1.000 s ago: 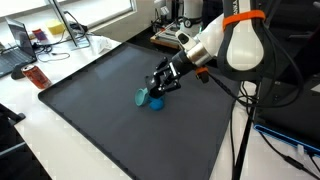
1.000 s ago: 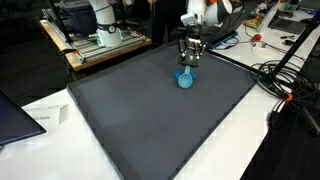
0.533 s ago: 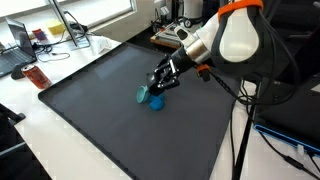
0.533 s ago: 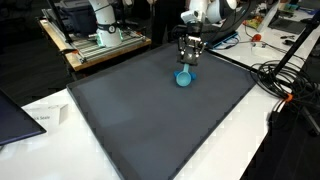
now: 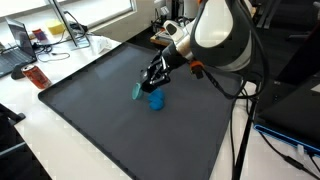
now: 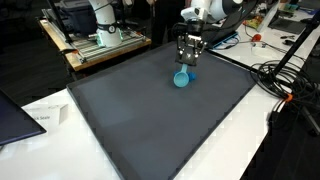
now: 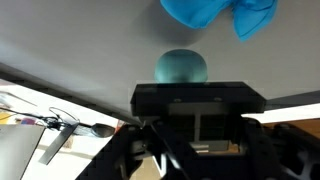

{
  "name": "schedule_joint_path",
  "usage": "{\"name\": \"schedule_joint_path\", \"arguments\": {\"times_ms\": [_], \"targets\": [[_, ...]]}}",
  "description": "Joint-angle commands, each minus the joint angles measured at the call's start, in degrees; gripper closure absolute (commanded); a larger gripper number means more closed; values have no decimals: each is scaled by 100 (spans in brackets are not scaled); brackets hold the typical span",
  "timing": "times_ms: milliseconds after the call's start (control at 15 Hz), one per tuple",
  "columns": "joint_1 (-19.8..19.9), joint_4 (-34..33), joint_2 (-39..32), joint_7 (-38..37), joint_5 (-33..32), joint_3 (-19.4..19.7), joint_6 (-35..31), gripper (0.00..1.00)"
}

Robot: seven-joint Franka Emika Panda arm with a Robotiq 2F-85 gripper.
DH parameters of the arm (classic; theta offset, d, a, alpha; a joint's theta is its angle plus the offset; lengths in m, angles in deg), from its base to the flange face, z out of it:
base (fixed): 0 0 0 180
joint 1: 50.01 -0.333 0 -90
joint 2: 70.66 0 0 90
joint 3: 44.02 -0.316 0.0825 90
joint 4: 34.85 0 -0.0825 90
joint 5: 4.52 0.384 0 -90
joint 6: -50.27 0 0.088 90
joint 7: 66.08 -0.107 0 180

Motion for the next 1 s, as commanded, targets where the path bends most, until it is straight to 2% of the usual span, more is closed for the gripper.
{"name": "schedule_joint_path", "arguments": {"times_ms": [0, 267, 533, 600, 933], "targets": [[142, -288, 169, 789, 823, 161, -113, 72], [161, -455, 227, 1264, 1519, 501, -112, 72], [393, -697, 371, 1685, 2084, 440, -123, 72], [797, -537, 518, 1423, 1708, -148, -123, 72], [1490, -627, 703, 1396, 1688, -919, -122, 72]]}}
